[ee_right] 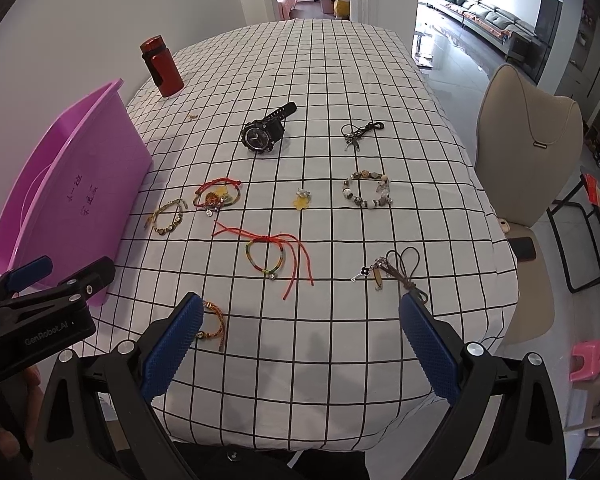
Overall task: Organize jewelry
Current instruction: 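Grasp the gold braided bracelet with left tool while right tool grasps brown leather cord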
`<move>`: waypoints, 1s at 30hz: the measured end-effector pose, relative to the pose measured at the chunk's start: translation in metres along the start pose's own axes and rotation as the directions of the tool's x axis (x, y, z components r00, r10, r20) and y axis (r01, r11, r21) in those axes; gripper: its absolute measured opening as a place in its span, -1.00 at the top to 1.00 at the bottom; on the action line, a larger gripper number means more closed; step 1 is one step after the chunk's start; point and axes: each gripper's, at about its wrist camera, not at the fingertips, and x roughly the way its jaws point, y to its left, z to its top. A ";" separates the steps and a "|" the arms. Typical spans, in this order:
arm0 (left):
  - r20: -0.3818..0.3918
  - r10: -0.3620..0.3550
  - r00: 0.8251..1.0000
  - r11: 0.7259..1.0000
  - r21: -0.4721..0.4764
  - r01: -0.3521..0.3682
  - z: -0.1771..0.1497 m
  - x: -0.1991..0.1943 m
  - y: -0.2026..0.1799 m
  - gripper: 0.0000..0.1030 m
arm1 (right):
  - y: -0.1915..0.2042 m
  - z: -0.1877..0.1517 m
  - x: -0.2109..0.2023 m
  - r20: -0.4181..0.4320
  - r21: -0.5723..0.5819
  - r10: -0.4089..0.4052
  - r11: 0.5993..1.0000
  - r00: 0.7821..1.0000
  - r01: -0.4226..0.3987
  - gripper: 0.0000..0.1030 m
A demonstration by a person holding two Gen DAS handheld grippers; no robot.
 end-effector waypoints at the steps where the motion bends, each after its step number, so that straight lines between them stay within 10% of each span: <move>1: 0.003 -0.005 1.000 1.000 0.004 0.005 -0.001 0.000 0.000 -0.88 | 0.001 -0.002 0.000 0.004 0.000 0.000 1.000 1.000 0.000 -0.82; 17: -0.041 -0.073 0.997 0.997 0.034 0.074 -0.050 0.048 -0.015 -0.88 | -0.047 -0.057 0.031 0.017 0.039 0.019 0.999 1.000 -0.020 -0.81; 30: 0.032 0.048 0.998 0.995 -0.088 -0.045 -0.102 0.074 -0.032 -0.88 | -0.098 -0.078 0.069 0.100 -0.108 0.056 0.993 0.993 -0.045 -0.81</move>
